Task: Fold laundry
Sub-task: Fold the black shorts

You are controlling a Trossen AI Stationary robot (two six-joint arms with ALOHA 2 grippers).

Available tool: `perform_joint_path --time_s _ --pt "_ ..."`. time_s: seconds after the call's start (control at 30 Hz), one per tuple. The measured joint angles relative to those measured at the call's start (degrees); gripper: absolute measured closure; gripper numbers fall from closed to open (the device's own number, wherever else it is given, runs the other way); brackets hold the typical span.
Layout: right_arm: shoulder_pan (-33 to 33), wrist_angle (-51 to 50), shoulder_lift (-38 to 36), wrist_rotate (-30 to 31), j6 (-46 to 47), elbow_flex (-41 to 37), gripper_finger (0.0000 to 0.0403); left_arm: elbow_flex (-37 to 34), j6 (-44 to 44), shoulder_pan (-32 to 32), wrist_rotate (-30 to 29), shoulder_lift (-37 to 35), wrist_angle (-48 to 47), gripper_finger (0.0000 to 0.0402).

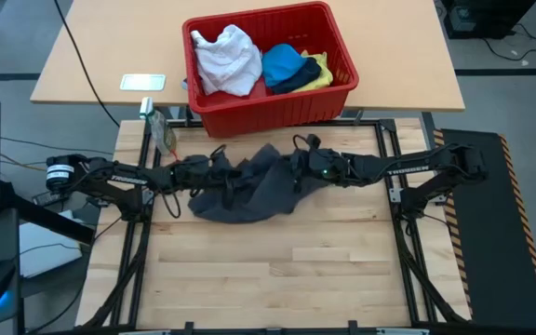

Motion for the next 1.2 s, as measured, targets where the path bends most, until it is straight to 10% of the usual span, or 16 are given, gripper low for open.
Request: perform_joint_path --time_s 0.37,0.63,0.77,0.97,1.2 --pt "1.64 -9.31 -2.99 3.65 2.24 0.08 0.0207 3.25 4.63 1.55 0.80 0.02 3.87 0.0253" --pt "-6.33 -14.99 -2.41 -16.97 9.56 -4.00 0.0183 7.54 4.08 -0.23 0.77 0.00 -8.53 0.0203" --pt "-5.28 -16.64 -2.39 -25.28 11.80 -6.95 0.0221 7.52 -0.57 -1.15 -0.60 0.00 -15.74 0.0213" --pt "3.38 -20.49 -2.61 -29.70 14.40 -8.44 0.0384 7.50 -2.71 -1.31 -3.06 -0.11 -18.11 0.0248" --pt "15.26 -30.86 -8.24 -29.00 20.11 -8.44 0.0396 7.45 -0.83 -3.11 -0.86 -7.47 -24.33 0.0258"
